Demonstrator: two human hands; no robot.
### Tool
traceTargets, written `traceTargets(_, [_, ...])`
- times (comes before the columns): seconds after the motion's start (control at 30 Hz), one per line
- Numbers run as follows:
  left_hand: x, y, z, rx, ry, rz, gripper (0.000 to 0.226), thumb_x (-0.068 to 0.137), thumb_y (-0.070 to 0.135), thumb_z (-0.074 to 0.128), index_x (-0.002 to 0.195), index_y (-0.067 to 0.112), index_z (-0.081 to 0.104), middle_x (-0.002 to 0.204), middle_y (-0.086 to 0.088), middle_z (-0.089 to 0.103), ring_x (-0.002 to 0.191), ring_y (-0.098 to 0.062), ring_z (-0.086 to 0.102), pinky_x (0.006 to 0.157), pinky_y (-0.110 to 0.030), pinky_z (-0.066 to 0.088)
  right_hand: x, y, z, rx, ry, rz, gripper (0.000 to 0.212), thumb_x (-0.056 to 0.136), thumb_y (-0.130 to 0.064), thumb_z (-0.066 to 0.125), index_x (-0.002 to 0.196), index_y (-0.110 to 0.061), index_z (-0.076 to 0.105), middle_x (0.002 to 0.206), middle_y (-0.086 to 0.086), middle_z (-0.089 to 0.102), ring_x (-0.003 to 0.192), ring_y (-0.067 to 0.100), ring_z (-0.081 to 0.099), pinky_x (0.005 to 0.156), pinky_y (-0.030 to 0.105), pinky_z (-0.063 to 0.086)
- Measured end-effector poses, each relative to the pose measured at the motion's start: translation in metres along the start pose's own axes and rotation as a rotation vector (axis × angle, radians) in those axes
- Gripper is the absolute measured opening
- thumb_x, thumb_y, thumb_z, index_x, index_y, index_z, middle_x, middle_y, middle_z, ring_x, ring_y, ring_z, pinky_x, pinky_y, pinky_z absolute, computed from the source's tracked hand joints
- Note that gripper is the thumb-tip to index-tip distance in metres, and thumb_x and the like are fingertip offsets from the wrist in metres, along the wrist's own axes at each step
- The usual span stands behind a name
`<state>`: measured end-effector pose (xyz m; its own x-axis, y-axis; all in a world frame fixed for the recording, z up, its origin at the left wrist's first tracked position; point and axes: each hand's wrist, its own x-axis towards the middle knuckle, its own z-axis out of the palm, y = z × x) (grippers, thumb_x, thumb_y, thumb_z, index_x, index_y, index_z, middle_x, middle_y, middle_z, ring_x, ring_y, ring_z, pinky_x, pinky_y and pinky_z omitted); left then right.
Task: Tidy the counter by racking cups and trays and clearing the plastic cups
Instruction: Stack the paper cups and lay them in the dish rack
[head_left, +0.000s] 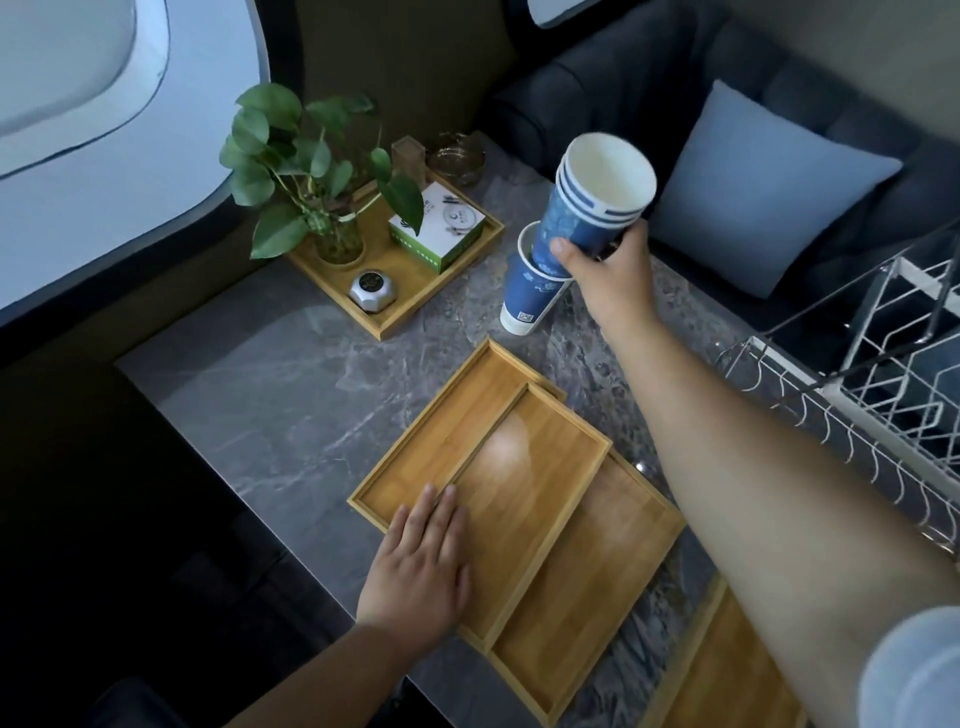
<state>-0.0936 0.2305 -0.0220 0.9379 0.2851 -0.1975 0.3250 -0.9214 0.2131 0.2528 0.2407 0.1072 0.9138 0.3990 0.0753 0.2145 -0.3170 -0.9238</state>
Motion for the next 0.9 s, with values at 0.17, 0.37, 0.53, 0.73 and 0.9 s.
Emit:
traceTargets(0.17, [0.003,0.001,0.003,-0.019,0.014,-0.016,0.064,0.092,0.045,0.041,0.145,0.009,0.042,0.154,-0.009,0.035,0.146,-0.03,0.021,0.114,-0.047,0.016,-0.004,0.032,0.002,-0.054,-0.087,0.078,0.077,0.063,-0.038,0.083,0.128,-0.018,0.046,0.123,-0.007,0.062,0.112,0.01,0.061,0.097,0.034,0.05])
traceTargets(0.37, [0.016,0.005,0.001,-0.022,0.019,-0.024,0.063,0.092,0.044,0.039,0.144,0.008,0.044,0.154,-0.011,0.036,0.146,-0.032,0.022,0.113,-0.048,0.018,-0.007,0.035,0.002,-0.14,-0.156,0.137,0.117,0.066,-0.039,0.087,0.155,-0.021,0.013,0.154,0.006,0.037,0.135,0.021,0.044,0.101,0.034,0.042])
traceTargets(0.53, [0.017,0.006,0.001,-0.013,0.022,-0.021,0.062,0.093,0.044,0.036,0.143,0.008,0.046,0.153,-0.011,0.037,0.145,-0.032,0.023,0.113,-0.048,0.019,-0.015,0.033,-0.002,-0.233,-0.179,0.05,0.123,0.07,-0.032,0.087,0.155,-0.032,-0.003,0.164,0.008,0.009,0.146,0.028,0.027,0.111,0.047,0.035])
traceTargets(0.73, [0.016,0.005,0.001,-0.004,0.019,-0.02,0.063,0.092,0.044,0.037,0.143,0.008,0.045,0.154,-0.012,0.036,0.146,-0.032,0.022,0.113,-0.048,0.018,-0.018,0.016,-0.004,-0.678,-0.144,-0.444,0.089,0.075,-0.033,0.082,0.149,-0.019,0.034,0.162,0.015,0.017,0.146,0.036,0.021,0.112,0.045,0.031])
traceTargets(0.9, [0.016,0.005,-0.001,-0.005,0.012,-0.016,0.062,0.091,0.043,0.039,0.142,0.008,0.047,0.152,-0.012,0.038,0.145,-0.032,0.024,0.113,-0.048,0.019,-0.011,0.009,-0.002,-0.982,-0.226,-0.528,0.04,0.085,-0.032,0.072,0.116,-0.009,0.065,0.13,0.009,0.063,0.144,0.033,0.029,0.108,0.052,0.036])
